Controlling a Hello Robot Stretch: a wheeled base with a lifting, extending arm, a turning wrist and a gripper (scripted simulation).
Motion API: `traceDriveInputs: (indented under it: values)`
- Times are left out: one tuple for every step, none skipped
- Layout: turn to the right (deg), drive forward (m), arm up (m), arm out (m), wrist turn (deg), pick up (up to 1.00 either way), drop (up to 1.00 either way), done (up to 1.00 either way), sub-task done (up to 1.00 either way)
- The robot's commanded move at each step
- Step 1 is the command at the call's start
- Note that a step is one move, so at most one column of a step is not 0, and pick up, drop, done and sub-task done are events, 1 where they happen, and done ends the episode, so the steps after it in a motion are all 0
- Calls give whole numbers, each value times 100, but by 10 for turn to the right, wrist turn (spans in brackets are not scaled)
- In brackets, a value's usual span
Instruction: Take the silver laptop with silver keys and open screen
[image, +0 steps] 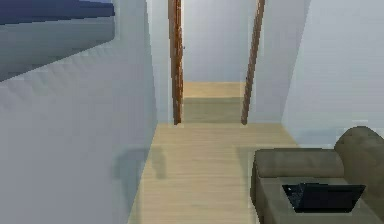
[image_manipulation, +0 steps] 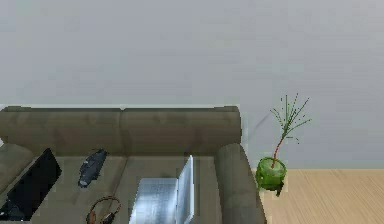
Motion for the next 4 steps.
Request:
traceDriveInputs:
  values:
    - [0, 0, 46, 0, 0, 0, 0, 0, 0]
    - [0, 0, 0, 20, 0, 0, 0, 0, 0]
    - [0, 0, 0, 0, 450, 0, 0, 0, 0]
    - [0, 0, 0, 0, 450, 0, 0, 0, 0]
